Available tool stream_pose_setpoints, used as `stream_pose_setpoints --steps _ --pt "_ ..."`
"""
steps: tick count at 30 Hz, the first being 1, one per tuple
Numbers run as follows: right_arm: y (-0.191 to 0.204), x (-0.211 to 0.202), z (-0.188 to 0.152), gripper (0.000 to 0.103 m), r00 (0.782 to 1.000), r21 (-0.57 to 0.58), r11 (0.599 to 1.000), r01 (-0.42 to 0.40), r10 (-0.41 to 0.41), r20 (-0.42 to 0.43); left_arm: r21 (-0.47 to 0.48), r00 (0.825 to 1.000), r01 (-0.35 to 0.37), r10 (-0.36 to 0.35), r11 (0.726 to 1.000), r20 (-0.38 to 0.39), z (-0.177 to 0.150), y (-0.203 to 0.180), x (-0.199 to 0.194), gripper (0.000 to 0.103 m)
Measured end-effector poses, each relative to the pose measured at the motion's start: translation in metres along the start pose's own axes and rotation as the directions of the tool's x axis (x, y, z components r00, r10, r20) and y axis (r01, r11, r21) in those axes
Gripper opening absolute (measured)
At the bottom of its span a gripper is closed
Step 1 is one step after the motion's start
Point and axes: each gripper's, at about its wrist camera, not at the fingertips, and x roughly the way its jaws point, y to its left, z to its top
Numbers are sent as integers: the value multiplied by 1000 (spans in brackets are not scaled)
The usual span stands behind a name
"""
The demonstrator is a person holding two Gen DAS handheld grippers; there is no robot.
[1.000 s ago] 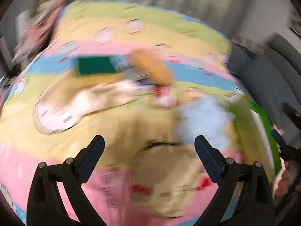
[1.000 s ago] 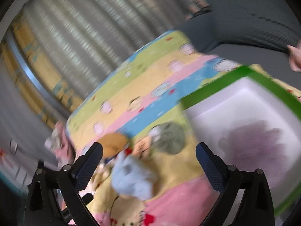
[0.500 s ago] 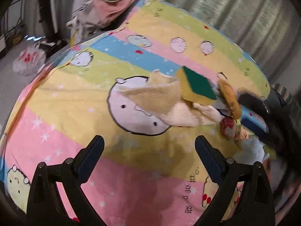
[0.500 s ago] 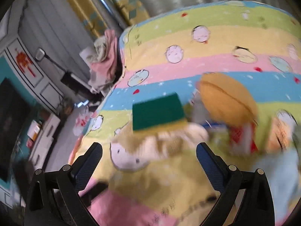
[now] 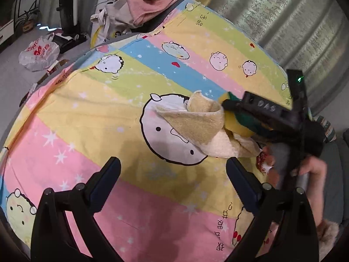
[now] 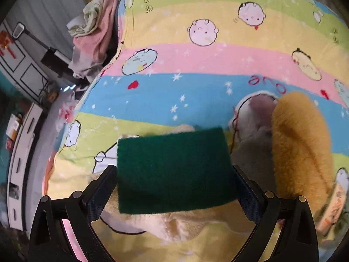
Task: Organize soft objects
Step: 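Lift the sponge with the right tool and carry it toward the box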
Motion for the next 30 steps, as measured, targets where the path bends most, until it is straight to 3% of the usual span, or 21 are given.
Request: stream_pose_setpoints --steps 2,5,9,12,19,24,30 --pt "-5 -2 -1 93 999 34 999 -22 21 26 -7 1000 8 -8 1000 -9 0 1 1 97" --pt "-11 -29 -15 92 996 83 996 -34 26 90 -7 1000 14 -14 1000 -13 1 3 1 97" --pt "-9 -88 -62 92 987 57 998 -5 -4 161 -22 1000 19 -19 1000 -7 2 5 -1 97" --pt "-10 -104 -113 93 991 18 997 78 -80 103 -23 1000 17 -18 1000 -19 0 4 0 97" --pt "-38 -79 -149 94 996 88 992 93 -92 -16 24 999 8 -7 1000 -42 -13 -10 0 97" --pt "-65 -74 -152 96 999 187 982 -3 11 -45 74 999 -13 16 997 -42 -27 -21 -5 97" --pt "-73 -100 -163 103 999 192 980 -42 44 -3 93 993 6 5 996 -114 -39 -31 5 97"
